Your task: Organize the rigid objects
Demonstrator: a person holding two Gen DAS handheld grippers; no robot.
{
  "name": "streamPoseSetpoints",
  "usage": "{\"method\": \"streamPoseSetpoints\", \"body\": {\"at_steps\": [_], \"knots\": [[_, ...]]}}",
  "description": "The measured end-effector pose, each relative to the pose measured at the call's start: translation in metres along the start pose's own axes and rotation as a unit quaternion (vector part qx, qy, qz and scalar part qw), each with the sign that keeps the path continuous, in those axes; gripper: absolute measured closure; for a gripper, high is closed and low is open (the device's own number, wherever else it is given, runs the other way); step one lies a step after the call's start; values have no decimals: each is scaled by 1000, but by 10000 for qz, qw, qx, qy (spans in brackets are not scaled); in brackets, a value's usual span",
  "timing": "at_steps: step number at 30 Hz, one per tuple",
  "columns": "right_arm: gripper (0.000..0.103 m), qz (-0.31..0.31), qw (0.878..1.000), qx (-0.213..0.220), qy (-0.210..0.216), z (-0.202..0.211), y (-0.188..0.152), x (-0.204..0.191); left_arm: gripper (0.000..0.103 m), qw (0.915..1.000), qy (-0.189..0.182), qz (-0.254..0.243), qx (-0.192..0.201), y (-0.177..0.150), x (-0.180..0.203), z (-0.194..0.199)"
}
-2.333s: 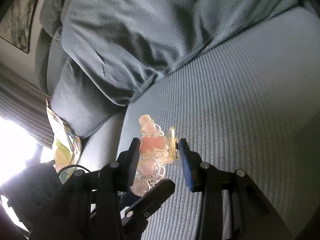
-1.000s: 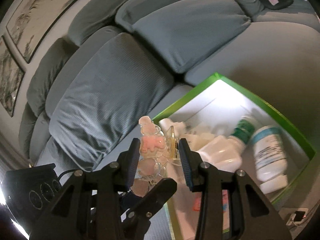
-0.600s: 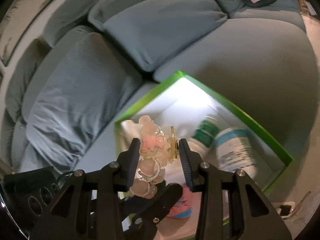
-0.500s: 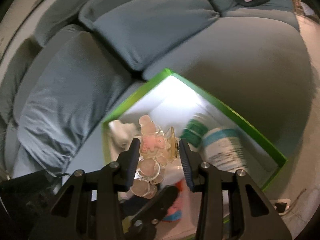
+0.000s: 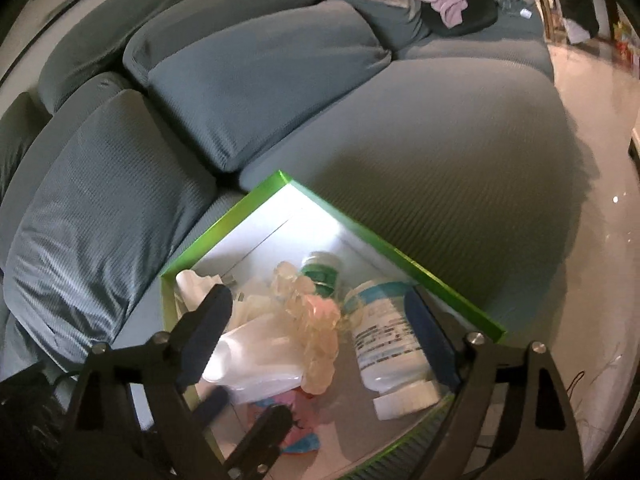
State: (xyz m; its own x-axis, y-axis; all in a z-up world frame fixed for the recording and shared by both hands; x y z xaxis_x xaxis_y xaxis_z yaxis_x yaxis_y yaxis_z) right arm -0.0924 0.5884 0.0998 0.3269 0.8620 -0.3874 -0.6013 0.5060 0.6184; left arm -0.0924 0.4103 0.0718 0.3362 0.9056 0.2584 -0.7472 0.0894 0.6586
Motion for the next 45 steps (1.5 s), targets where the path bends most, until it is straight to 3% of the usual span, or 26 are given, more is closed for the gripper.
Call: {"method": "streamPoseSetpoints", "body": {"at_steps": [5,11,17,32,39,45], "knots": [[14,45,9999,82,35,8,2,-8,26,9990,451,-14,75,1,-11,20],[4,266,9991,302,97,33,4,-22,18,9976,629,-109,284,6,-17,43],[1,404,9977,543,68,58,7,-27,8,9961,677,-201,524,17,-18,61],[1,816,9890,1060,-639,102,-3,-27,7,9945,807,-146,653,16,-25,88],[1,857,9869,1098,-819,111,-10,-30,6,9941,871,-117,637,12,-29,89],[1,931,9860,1041,-916,112,-16,-35,6,9947,717,-93,731,12,-29,94]]}}
Point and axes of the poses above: each gripper's, at about its wrist camera, not at the fingertips, and z roughly against the way its jaws point, x to its right, y to its top, the point moved 7 cm from there along -z, roughly the way its jaws point, and after that the axes turned 2 degrees about -x, right-handed, at the moved point
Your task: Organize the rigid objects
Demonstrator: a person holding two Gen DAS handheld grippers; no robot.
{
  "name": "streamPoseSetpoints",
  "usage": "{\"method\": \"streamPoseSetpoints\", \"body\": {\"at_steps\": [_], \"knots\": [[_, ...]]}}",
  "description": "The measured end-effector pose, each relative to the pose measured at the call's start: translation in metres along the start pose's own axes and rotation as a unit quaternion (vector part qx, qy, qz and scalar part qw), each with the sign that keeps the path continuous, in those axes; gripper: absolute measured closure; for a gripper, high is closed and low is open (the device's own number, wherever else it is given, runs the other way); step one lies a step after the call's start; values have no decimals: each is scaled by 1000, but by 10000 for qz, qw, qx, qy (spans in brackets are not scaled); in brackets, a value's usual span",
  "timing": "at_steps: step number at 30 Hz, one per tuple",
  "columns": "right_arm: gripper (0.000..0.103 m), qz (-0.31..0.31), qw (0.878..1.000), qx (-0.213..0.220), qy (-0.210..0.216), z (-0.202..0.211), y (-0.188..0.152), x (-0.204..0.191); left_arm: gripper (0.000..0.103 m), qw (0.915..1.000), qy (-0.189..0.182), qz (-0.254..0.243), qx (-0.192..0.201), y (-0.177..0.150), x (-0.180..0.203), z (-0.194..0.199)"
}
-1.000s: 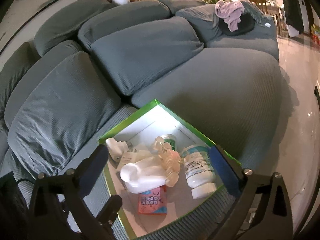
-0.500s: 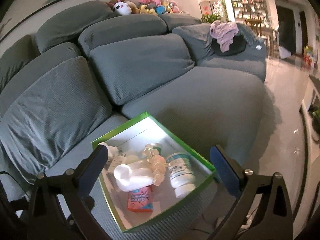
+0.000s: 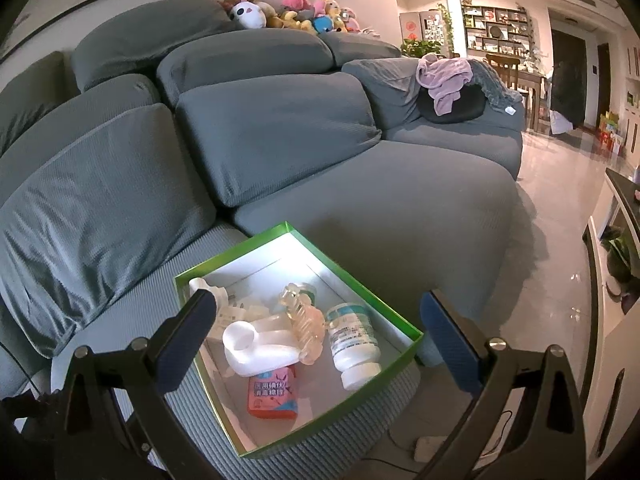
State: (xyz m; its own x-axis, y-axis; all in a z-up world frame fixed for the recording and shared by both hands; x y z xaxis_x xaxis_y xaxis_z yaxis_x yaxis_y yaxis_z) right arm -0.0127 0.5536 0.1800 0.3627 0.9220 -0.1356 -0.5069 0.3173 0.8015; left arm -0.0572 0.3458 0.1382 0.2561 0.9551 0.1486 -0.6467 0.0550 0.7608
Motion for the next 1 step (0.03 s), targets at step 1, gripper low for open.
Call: {"method": "streamPoseSetpoints", "body": {"at_steps": [1], "knots": [[1,22,10000,5,-23,1,-1,-1,6,10000,-23,15,12,1,-1,1]]}}
Point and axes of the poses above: each gripper's, at about its wrist camera, not at the fingertips, and z roughly against the way its jaws point, x to its right, y to its top, the point moved 7 cm from there along -z, roughly the way its jaws point, and after that the axes turned 2 degrees about -x, right-handed, at the moved point
